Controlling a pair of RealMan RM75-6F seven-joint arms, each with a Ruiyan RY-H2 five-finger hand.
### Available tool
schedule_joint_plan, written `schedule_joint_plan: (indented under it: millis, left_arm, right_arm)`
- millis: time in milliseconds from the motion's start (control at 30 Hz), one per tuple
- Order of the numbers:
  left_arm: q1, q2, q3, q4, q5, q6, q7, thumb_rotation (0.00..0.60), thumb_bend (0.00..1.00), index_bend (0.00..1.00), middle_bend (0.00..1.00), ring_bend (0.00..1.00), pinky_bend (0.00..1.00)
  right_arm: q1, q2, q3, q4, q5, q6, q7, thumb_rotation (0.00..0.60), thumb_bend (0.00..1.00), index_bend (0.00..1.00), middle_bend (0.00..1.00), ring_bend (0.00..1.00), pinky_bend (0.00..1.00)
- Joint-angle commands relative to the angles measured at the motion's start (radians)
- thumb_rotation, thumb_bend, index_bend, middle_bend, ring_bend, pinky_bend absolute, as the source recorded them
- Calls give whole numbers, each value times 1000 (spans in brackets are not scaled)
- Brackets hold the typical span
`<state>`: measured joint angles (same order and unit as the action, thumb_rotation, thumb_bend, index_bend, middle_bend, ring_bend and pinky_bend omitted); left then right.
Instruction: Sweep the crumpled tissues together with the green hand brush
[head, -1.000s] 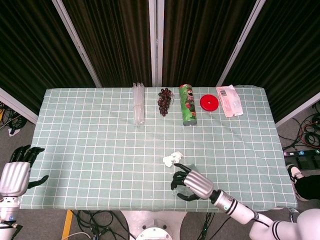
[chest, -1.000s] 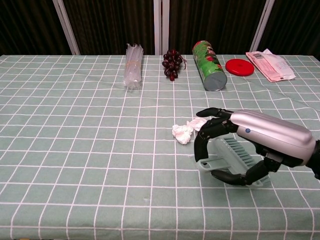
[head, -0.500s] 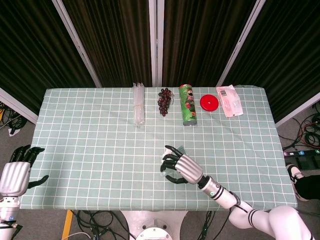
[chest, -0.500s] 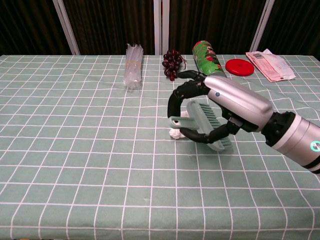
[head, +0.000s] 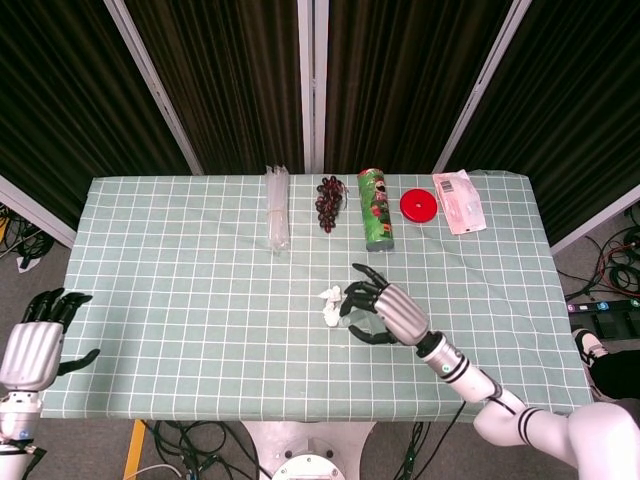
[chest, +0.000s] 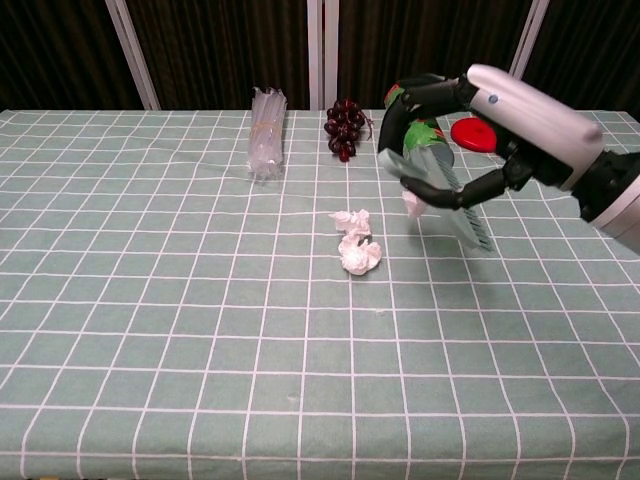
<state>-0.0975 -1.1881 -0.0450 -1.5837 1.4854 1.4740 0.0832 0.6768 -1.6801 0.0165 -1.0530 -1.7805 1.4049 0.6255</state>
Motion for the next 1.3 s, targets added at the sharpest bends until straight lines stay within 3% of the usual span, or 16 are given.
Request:
schedule_joint_plan:
  millis: [33,167,433,700,1000,1300]
  left_arm:
    - [-2,2,-1,-4,-1,-2,5,600,113,205,195,105,121]
    - [-1,4,-2,-10,-8,-3,10,600,112,205,195,106,121]
    - [7,5,3,-10,-12,3,10,600,113,205,196,106,121]
    - [9,2,5,-1,-9,5,0,600,113,205,196,106,120]
    - [12,5,5,-6,-16,4,3,600,112,205,195,106,120]
    - [8,4,0,-10,-27,-4,8,600,113,205,196,105,120]
  right_arm:
    - [49,104,34,-105,76,-121,108,600,372,721,597,297,80]
    - [92,154,24,-183,105,-230,255,600,374,721,597,297,94]
    - [128,162,6,-242,120,-293,557,600,374,721,597,297,105]
    - [123,178,24,-144,131,-279,386,600,377,722,596,297,105]
    - [193,161,35,-8,164,-415,423,600,386,724,595,297,105]
    - [291,49,-9,146,105,-507,495,600,396,732,596,297,106]
